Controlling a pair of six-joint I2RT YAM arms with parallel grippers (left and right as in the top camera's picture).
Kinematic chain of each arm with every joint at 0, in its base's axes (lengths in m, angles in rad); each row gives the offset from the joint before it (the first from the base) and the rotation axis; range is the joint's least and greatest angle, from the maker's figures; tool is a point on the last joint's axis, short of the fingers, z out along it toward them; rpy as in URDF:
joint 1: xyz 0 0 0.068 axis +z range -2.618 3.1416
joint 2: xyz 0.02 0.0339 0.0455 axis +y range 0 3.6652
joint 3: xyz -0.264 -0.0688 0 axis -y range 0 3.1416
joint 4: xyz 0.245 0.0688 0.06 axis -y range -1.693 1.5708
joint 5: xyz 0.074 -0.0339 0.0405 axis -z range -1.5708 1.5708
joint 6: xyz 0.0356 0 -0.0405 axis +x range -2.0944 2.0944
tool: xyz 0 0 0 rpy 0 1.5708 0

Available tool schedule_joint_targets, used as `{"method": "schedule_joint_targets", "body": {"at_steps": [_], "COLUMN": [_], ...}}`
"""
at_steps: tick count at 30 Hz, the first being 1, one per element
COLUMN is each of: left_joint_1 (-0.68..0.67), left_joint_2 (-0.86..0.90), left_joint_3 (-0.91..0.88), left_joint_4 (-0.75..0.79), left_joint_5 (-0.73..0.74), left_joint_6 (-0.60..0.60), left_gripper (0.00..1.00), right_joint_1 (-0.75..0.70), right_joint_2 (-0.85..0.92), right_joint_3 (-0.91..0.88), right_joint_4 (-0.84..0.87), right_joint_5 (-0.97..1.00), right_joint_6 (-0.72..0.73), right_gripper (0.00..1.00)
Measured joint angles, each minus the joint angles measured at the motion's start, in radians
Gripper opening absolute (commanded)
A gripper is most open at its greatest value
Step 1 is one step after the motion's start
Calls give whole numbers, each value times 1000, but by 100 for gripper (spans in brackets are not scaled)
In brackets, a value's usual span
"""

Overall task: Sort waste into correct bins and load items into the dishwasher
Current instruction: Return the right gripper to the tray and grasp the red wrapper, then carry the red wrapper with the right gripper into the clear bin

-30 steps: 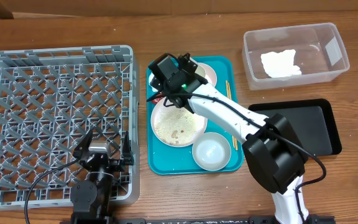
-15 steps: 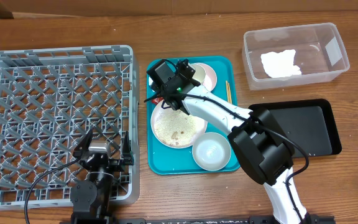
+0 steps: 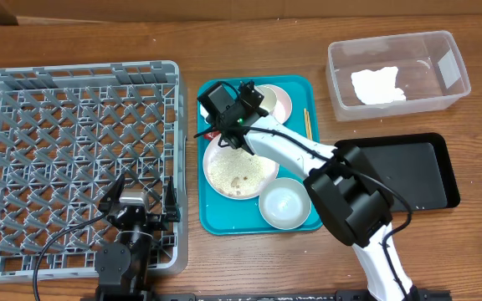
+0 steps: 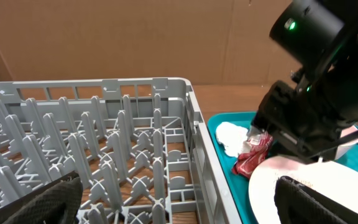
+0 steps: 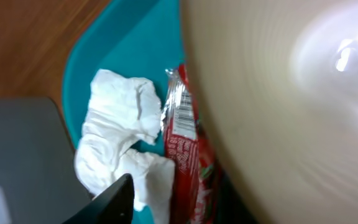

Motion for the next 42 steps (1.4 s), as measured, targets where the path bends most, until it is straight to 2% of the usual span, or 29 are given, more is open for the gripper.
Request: {"method": "schedule_joint_targets", "body": {"at_steps": [3,7,10,20,31,37,42], "left_joint_1": [0,0,0,0,0,0,0], "left_joint_2": [0,0,0,0,0,0,0], "left_joint_3": [0,0,0,0,0,0,0], "left_joint_4": [0,0,0,0,0,0,0], "left_joint_5": [0,0,0,0,0,0,0], "left_joint_6": [0,0,0,0,0,0,0], "left_gripper": [100,100,100,100,100,100,100], "right_joint_1": [0,1,0,0,-35,-112,-247], "right_joint_2": [7,9,9,-55,-399,-488,-529], "right_joint_3": [0,0,0,0,0,0,0], "right_joint_4": [-4,-9,-9,-34,-110,-140,-158], "right_joint_5": [-1,-3,-11,-29,42,120,217], "right_joint_6": [1,-3,0,3,-35,-116,-183], "right_gripper": [35,15,9,4,4,4,4]}}
